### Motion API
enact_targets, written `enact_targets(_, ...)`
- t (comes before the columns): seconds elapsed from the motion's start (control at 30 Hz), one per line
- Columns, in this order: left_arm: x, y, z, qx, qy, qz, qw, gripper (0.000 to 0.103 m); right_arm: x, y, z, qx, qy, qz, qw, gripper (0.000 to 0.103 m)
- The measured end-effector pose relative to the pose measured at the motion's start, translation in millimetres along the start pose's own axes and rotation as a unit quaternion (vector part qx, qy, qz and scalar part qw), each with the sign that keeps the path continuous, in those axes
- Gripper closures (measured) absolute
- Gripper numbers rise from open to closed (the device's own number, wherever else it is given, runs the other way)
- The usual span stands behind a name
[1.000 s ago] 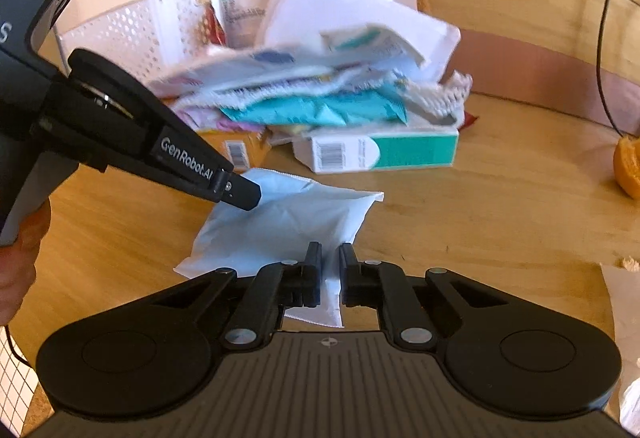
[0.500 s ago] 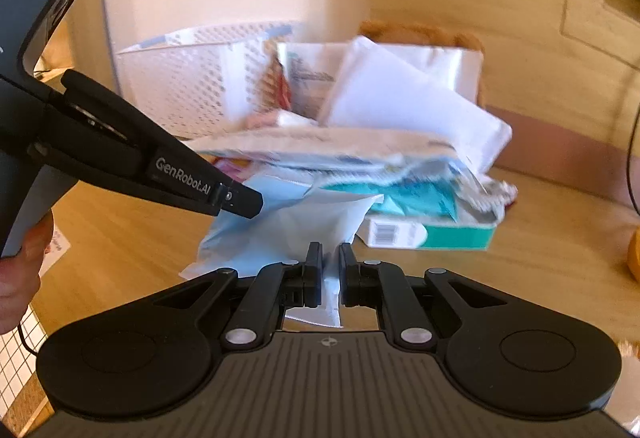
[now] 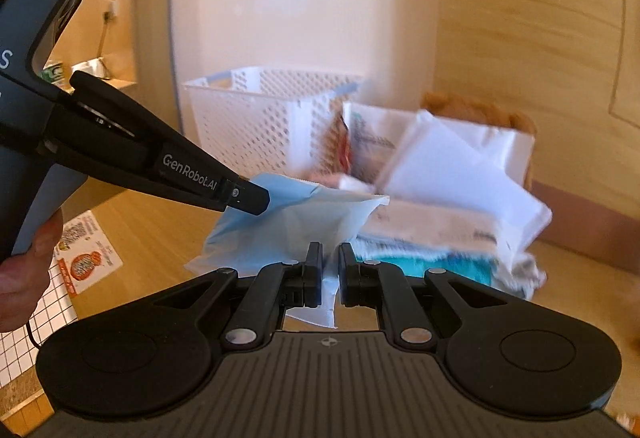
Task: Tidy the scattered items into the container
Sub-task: 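Lift the light blue pad with the right tool and carry it over the basket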
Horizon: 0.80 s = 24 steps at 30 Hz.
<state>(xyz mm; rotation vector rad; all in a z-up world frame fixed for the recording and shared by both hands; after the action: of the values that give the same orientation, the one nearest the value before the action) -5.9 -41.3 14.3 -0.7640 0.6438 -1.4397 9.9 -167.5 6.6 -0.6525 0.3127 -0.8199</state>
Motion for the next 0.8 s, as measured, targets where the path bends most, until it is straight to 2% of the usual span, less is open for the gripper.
enact_targets(0.33, -27.3, -13.4, 36.4, 0.033, 0.003, 0.009, 0.9994, 0.033, -11.1, 9.7, 45.0, 0.021, -0.016, -0.001, 1.0, 0.091)
enact_targets(0.8, -83.2, -15.1, 91.2, 0.055, 0.012, 0.021, 0.9982, 0.033, -37.2, 39.8, 108.5, 0.048, -0.019, -0.002, 0.999, 0.091)
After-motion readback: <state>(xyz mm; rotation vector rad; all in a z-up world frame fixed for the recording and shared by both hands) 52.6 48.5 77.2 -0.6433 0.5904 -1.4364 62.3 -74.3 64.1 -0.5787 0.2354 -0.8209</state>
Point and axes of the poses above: each gripper's, at about its wrist camera, not at the fingertips, and y roughly the way its jaws point, x to its right, z to its top, the point moved 9 cm from there along y, roughly the way its jaws point, and after that the axes turned 10 degrees about -x, right-handed, at the moved point
